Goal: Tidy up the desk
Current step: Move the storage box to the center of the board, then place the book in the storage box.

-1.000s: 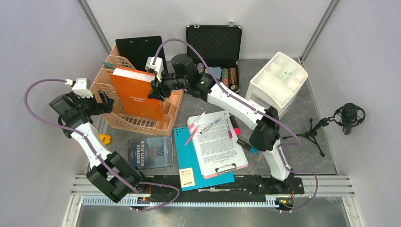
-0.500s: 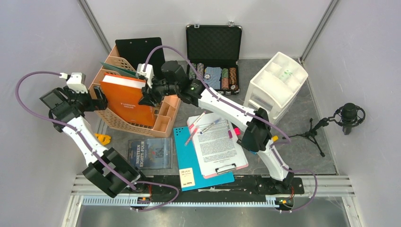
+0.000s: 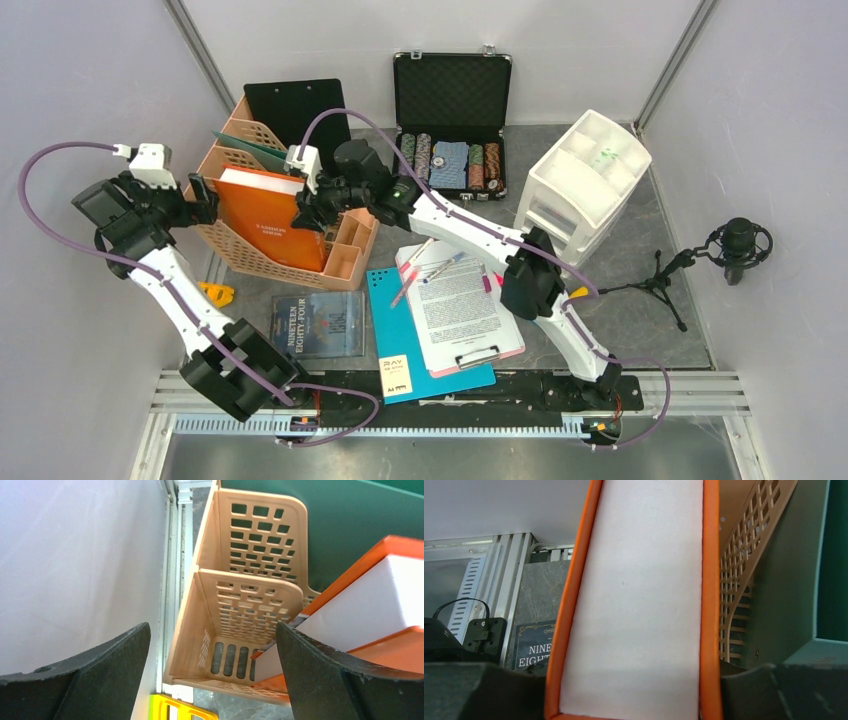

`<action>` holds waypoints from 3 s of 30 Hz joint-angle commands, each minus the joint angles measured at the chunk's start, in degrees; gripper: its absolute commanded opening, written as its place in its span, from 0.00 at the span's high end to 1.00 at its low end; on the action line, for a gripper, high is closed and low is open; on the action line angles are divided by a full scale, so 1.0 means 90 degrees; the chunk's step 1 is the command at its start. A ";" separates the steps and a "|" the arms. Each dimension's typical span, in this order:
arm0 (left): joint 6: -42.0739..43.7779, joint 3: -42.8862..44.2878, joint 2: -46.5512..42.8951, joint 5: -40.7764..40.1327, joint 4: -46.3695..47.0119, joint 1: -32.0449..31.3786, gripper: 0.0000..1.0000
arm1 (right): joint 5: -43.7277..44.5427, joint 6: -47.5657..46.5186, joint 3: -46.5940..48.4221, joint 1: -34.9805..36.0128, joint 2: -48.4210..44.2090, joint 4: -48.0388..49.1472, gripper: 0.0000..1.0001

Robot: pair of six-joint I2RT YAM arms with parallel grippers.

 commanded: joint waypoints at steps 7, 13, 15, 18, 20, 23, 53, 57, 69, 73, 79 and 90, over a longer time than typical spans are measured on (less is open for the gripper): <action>-0.0372 0.0595 -0.0081 -0.0235 0.0388 0.0046 0.00 | 0.0055 -0.0043 0.0045 0.0088 0.0092 0.0530 1.00; -0.0781 0.0667 -0.0299 -0.0212 0.0481 0.0045 0.00 | 0.0119 -0.0054 0.0165 0.0238 0.0372 0.0613 1.00; -0.0885 0.0683 -0.0389 -0.0188 0.0472 0.0046 0.00 | 0.0178 -0.0071 0.0279 0.0277 0.0493 0.0631 1.00; -0.0958 0.0670 -0.0570 -0.0175 0.0480 0.0042 0.00 | 0.0305 -0.0127 0.0427 0.0317 0.0646 0.0721 1.00; -0.1001 0.0659 -0.0659 -0.0175 0.0481 0.0041 0.00 | 0.0417 -0.0227 0.0553 0.0361 0.0724 0.0734 0.98; -0.1048 0.0702 -0.0750 -0.0177 0.0429 0.0046 0.00 | 0.0523 -0.0320 0.0637 0.0432 0.0814 0.0785 0.94; 0.0497 0.1860 -0.1446 0.0509 -0.2864 0.0035 0.00 | 0.1227 -0.1340 -0.2841 -0.0101 -0.2901 -0.0098 0.02; 0.1291 0.1524 -0.1967 0.0599 -0.3971 0.0039 0.00 | 0.1009 -0.1367 -0.3938 -0.0375 -0.3451 -0.0053 0.02; 0.4175 0.0465 -0.3252 -0.0131 -0.7079 0.0035 0.00 | 0.0737 -0.1626 -0.6771 -0.0571 -0.4436 0.0570 0.07; 0.4381 0.0128 -0.3425 -0.0374 -0.7257 0.0036 0.00 | 0.0826 -0.1751 -0.7286 -0.0581 -0.4649 0.0631 0.07; 0.4688 -0.0939 -0.3265 -0.1012 -0.7125 0.0034 0.00 | 0.0640 -0.1664 -0.7668 -0.0571 -0.4759 0.0761 0.08; 0.4512 -0.2875 -0.3065 -0.2258 -0.5307 0.0036 0.00 | 0.0685 -0.1458 -0.7519 0.0209 -0.4137 0.1320 0.13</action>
